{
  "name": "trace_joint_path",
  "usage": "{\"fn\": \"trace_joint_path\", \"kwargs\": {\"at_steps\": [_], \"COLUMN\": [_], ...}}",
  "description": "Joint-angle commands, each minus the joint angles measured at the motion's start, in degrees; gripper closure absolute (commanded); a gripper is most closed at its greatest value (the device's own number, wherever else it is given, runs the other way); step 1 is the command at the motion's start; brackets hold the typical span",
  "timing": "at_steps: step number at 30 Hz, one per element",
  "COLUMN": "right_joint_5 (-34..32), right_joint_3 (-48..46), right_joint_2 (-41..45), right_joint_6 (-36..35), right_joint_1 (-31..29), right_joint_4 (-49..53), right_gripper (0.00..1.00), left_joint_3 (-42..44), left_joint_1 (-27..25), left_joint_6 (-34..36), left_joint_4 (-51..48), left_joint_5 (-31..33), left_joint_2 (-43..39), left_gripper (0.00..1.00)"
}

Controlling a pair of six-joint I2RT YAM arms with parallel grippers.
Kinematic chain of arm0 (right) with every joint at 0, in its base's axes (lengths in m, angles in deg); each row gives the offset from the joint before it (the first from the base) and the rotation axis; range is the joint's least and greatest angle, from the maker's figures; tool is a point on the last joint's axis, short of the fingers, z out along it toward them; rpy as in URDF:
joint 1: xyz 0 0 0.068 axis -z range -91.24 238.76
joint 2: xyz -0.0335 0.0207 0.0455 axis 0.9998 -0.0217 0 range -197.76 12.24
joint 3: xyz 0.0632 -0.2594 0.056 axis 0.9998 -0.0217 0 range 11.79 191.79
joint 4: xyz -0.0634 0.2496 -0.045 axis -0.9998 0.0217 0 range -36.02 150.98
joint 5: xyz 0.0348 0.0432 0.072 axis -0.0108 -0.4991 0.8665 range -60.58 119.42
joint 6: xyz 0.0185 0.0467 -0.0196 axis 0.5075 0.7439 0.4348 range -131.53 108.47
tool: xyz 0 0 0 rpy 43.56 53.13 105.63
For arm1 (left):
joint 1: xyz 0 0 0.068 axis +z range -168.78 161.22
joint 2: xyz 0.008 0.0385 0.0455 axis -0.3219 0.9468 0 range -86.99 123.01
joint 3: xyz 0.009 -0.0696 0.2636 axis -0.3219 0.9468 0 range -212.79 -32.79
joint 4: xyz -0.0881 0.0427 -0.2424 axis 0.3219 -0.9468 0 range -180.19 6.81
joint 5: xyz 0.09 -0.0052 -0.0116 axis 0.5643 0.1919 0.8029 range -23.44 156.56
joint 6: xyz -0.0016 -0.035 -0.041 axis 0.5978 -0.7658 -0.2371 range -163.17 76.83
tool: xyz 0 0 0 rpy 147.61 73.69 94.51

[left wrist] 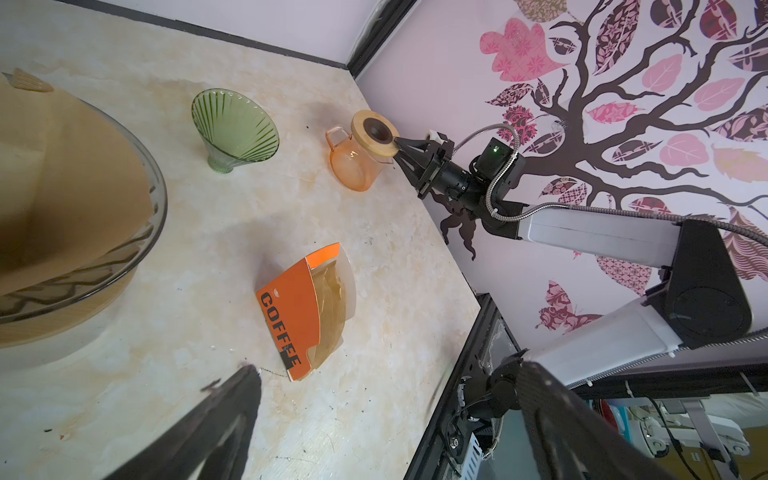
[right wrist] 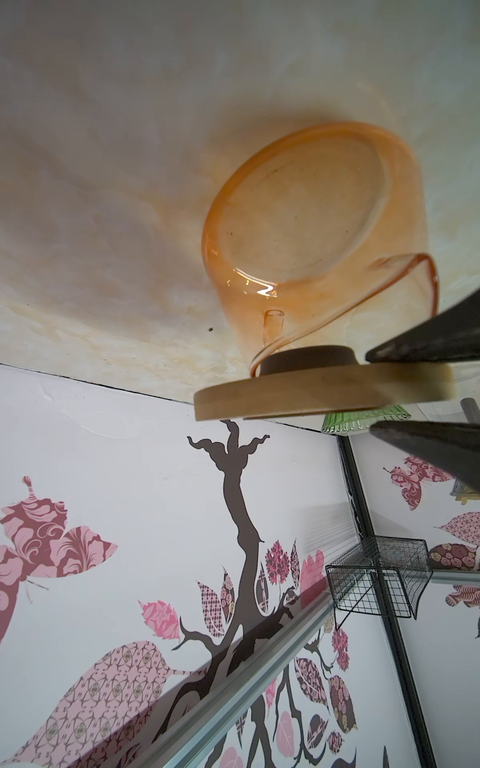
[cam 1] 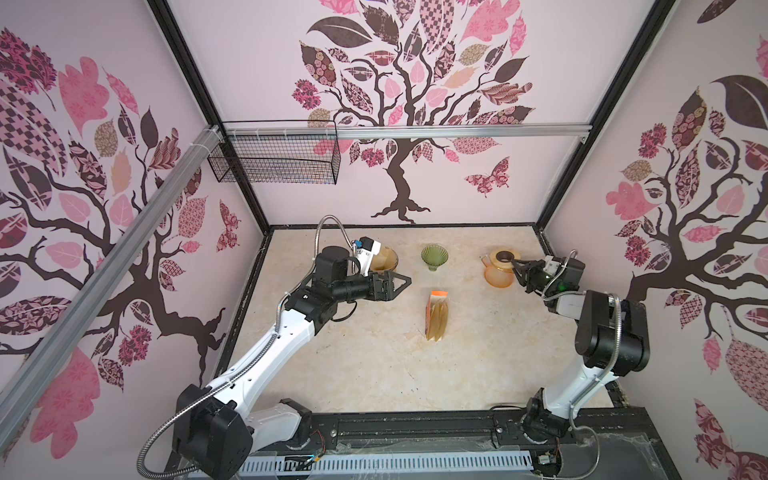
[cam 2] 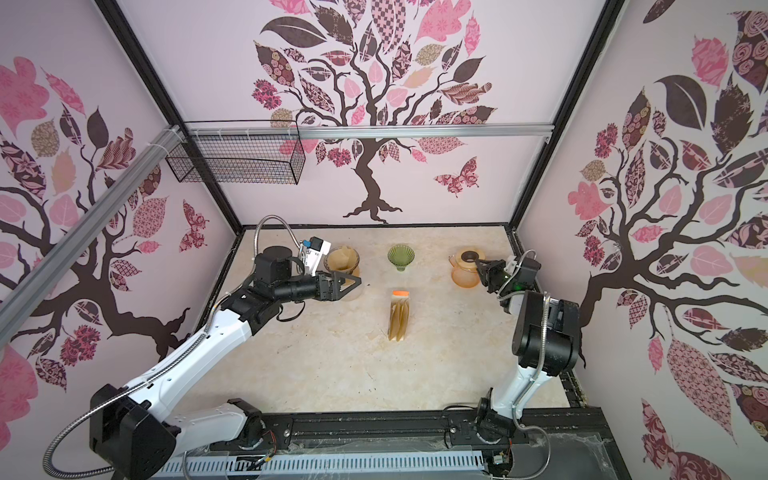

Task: Place the coffee filter in the dripper
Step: 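Lower the wooden ring onto the orange glass pitcher with the right gripper, then open the right gripper and raise it off the ring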

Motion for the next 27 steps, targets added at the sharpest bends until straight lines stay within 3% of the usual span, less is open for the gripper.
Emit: {"fn": "trace_joint_path", "kwargs": {"at_steps": [1,27], "right_joint_5": [0.0,-4.2], "right_joint_3": [1.5,1.6], "right_joint_2": [0.9,6.9], "right_joint_6": [-0.4,-3.4], "right_joint_1": [-0.3,-0.3], "right_joint_4": [-0.3,10.5], "right_gripper": [0.71,0.57], "left_joint_3": [1.6,2.2], "left_joint_1": [-0.2,-0.2], "left_joint_6": [0.0,-0.3], "left_joint_4": [2.0,2.1], "left_joint_5": [0.3,0.9], "left_joint_2": [0.0,-0.2], "left_gripper": [0.02,0.02]}}
